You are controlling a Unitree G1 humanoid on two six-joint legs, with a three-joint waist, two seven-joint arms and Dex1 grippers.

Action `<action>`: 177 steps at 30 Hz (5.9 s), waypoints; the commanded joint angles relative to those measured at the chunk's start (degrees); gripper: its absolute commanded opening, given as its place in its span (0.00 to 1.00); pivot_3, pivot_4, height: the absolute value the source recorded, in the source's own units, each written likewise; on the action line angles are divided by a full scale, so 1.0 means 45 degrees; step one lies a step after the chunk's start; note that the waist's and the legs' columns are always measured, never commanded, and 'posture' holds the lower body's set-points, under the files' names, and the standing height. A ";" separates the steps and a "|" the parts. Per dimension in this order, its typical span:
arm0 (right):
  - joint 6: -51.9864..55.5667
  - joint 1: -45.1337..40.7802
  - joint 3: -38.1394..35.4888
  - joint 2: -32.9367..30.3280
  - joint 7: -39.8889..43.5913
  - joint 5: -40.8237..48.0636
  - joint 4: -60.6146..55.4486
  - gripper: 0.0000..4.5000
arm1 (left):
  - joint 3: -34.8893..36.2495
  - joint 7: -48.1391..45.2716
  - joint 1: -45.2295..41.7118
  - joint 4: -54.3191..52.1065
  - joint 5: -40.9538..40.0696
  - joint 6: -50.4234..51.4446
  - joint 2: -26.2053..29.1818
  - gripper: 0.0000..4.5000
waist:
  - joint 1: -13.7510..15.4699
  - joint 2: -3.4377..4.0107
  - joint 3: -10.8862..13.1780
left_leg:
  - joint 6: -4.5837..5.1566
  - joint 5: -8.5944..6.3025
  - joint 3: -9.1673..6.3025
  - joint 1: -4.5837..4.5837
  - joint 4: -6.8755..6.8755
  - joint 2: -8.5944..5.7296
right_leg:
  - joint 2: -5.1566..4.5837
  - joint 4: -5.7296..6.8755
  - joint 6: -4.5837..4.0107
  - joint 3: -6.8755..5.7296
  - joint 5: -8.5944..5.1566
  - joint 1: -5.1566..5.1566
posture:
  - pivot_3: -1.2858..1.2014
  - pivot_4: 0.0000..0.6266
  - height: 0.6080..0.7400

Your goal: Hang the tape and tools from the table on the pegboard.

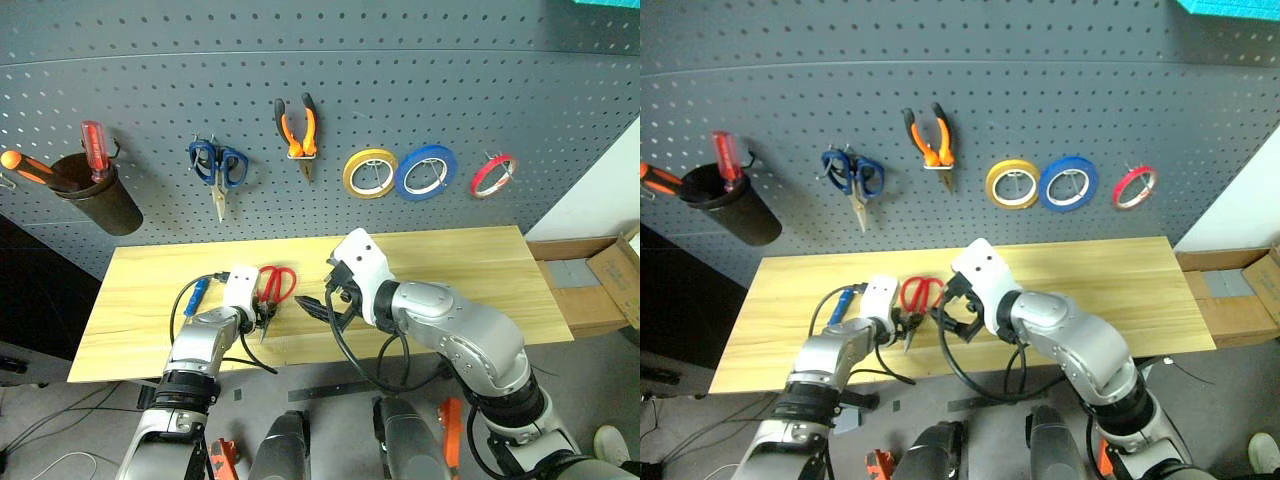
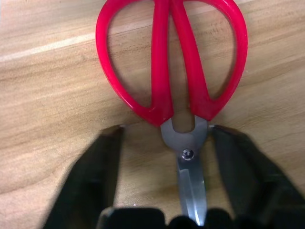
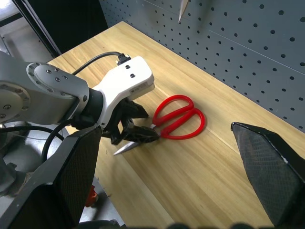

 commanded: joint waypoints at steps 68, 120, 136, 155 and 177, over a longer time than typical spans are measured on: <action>-0.7254 0.0614 -0.2153 -0.2455 0.4252 0.0205 -0.0950 1.00 | 0.3017 -0.2218 0.2064 -0.5253 -0.0018 -0.8244 0.2640 0.24 | 0.0373 0.0044 0.0038 | 0.0087 -0.0131 0.0116 -0.0020 -0.0176 0.0140 | 0.0001 -0.0338 0.0022 0.0008 0.0001 0.0015 | 0.48 0.39 1.00; -0.0322 -0.2015 0.0067 0.1142 0.1234 -0.0612 0.0307 1.00 | 0.3786 -0.0974 0.1247 -0.0220 -0.0374 -0.1753 0.3058 0.14 | -0.0178 0.0006 0.0529 | 0.0080 -0.0138 0.0151 -0.0082 -0.0176 0.0165 | -0.0009 -0.0176 0.0018 0.0086 0.0002 -0.0215 | 0.48 0.50 1.00; -0.6092 -0.2612 -0.1124 -0.1141 0.5660 0.0264 0.0999 1.00 | 0.5823 0.0456 0.3282 -0.7500 -0.0975 -0.6732 0.1535 0.14 | 0.0208 -0.0089 0.0375 | 0.0067 -0.0134 0.0186 -0.0089 -0.0171 0.0154 | -0.0028 -0.0199 0.0015 0.0068 0.0005 -0.0208 | 0.51 0.32 1.00; -0.8317 -0.3986 -0.1840 -0.1679 0.7005 -0.0104 0.3698 1.00 | 0.7637 0.0925 -0.2877 -0.4133 -0.2582 -0.7574 0.3990 0.14 | 0.0454 -0.0290 -0.0430 | 0.0001 -0.0099 0.0286 -0.0063 -0.0149 0.0126 | 0.0007 -0.0172 -0.0007 0.0050 0.0025 -0.0204 | 0.52 0.18 1.00; -0.8154 -0.4015 -0.1847 -0.1560 0.6923 -0.0277 0.3587 1.00 | 0.7117 0.1605 -0.2797 -0.1049 -0.1824 -1.1032 0.3282 0.68 | 0.0355 -0.0284 -0.0695 | -0.0010 -0.0103 0.0308 -0.0019 -0.0113 0.0134 | 0.0001 -0.0113 -0.0020 0.0054 0.0037 -0.0197 | 0.51 0.21 1.00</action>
